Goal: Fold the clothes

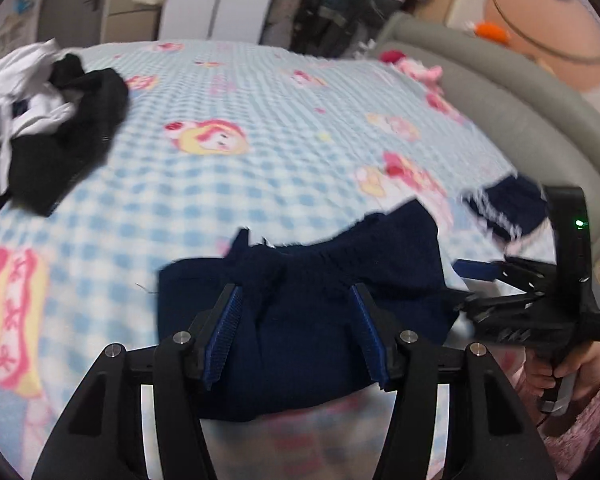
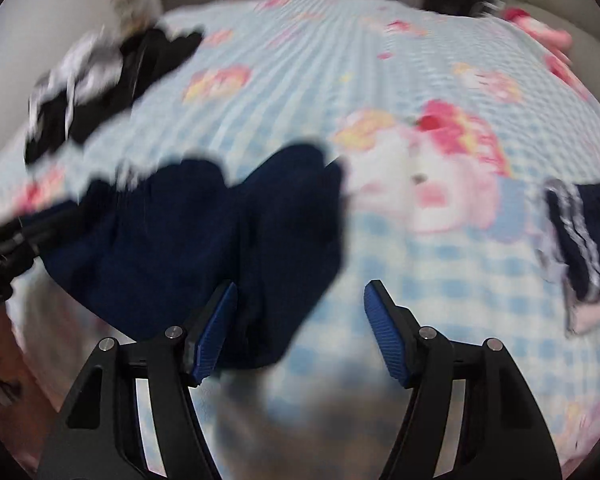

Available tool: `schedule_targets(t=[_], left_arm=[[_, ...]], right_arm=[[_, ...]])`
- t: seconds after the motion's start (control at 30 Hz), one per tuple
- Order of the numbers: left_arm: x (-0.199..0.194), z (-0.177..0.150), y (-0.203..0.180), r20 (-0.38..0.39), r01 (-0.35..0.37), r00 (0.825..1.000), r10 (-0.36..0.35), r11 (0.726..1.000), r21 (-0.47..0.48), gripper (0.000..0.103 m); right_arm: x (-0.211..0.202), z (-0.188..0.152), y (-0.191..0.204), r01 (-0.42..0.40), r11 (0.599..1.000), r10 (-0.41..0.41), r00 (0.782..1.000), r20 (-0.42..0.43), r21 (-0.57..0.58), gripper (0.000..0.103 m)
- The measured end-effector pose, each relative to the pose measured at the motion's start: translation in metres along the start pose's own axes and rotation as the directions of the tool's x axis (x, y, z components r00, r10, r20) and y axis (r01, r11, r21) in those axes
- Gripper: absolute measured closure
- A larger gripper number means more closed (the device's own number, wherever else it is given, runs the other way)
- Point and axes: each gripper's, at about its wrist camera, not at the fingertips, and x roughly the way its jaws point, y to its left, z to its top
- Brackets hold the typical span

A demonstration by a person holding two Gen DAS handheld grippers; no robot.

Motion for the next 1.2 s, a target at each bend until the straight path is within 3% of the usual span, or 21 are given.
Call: schedule_targets(t=[0.13, 0.2, 0.27, 0.4, 0.47, 0.57, 0.6, 0.7, 0.8, 0.87, 1.0, 1.13, 1.2], left_arm=[[0.029, -0.006, 0.015, -0.117, -0.182, 0.976, 0.186, 0.982, 0.042, 0.043], [0.029, -0.005, 0.034, -0.141, -0.143, 0.981, 0.137, 0.989, -0.032, 0.043], [0.023, -0.001, 0.039, -0.137, -0.143, 0.981, 0.136, 0.988, -0.049, 0.043], [-0.01, 0.003, 0.039, -0.011, -0.084, 0.997, 0.083, 0.99, -0.111, 0.046], [-0.032, 0.008, 0.032, 0.072, -0.031, 0.997, 0.039, 0.994, -0.108, 0.046], [-0.033, 0.012, 0.011, 0.083, -0.02, 0.996, 0.02, 1.0, -0.005, 0.045], [-0.025, 0.009, 0.01, 0.051, -0.026, 0.998, 0.026, 1.0, -0.005, 0.045], [0.006, -0.003, 0.018, -0.088, -0.101, 0.991, 0.1, 0.995, -0.011, 0.045], [-0.004, -0.013, 0.036, -0.089, -0.017, 0.996, 0.005, 0.991, -0.133, 0.045], [-0.018, -0.021, 0.044, -0.058, 0.029, 0.997, -0.043, 0.972, -0.231, 0.045], [-0.018, -0.042, 0.033, -0.103, -0.144, 0.986, 0.13, 0.98, -0.137, 0.043], [-0.027, -0.038, 0.037, -0.096, -0.218, 0.974, 0.207, 0.968, -0.126, 0.042], [-0.036, -0.038, 0.041, -0.084, -0.196, 0.979, 0.186, 0.97, -0.146, 0.042]], right_arm=[[0.012, -0.004, 0.017, 0.057, 0.993, -0.058, 0.998, -0.009, -0.103, 0.036], [0.013, -0.004, 0.011, 0.125, 0.983, -0.126, 0.992, 0.005, -0.132, 0.037], [0.011, -0.002, -0.001, 0.19, 0.975, -0.19, 0.982, 0.017, -0.115, 0.035], [-0.009, -0.001, -0.026, 0.245, 0.969, -0.243, 0.969, 0.051, -0.022, 0.041], [-0.027, 0.001, -0.029, 0.122, 0.992, -0.124, 0.987, 0.103, 0.029, 0.041], [-0.027, 0.005, -0.008, -0.073, 0.997, 0.074, 0.992, 0.106, -0.014, 0.041], [-0.024, 0.0, 0.001, -0.074, 0.996, 0.077, 0.993, 0.086, -0.042, 0.04], [0.003, -0.008, 0.018, 0.015, 0.992, -0.016, 1.0, -0.007, -0.125, 0.04], [0.012, -0.016, 0.009, 0.002, 0.998, -0.003, 0.999, -0.032, -0.058, 0.041], [0.011, -0.018, 0.013, 0.033, 0.995, -0.035, 0.999, -0.02, -0.09, 0.041], [0.009, -0.021, 0.022, 0.072, 0.989, -0.072, 0.997, -0.002, -0.128, 0.039], [0.0, -0.024, 0.017, 0.071, 0.991, -0.069, 0.997, 0.015, -0.111, 0.039], [-0.013, -0.026, 0.009, 0.109, 0.991, -0.106, 0.994, 0.038, -0.082, 0.039]])
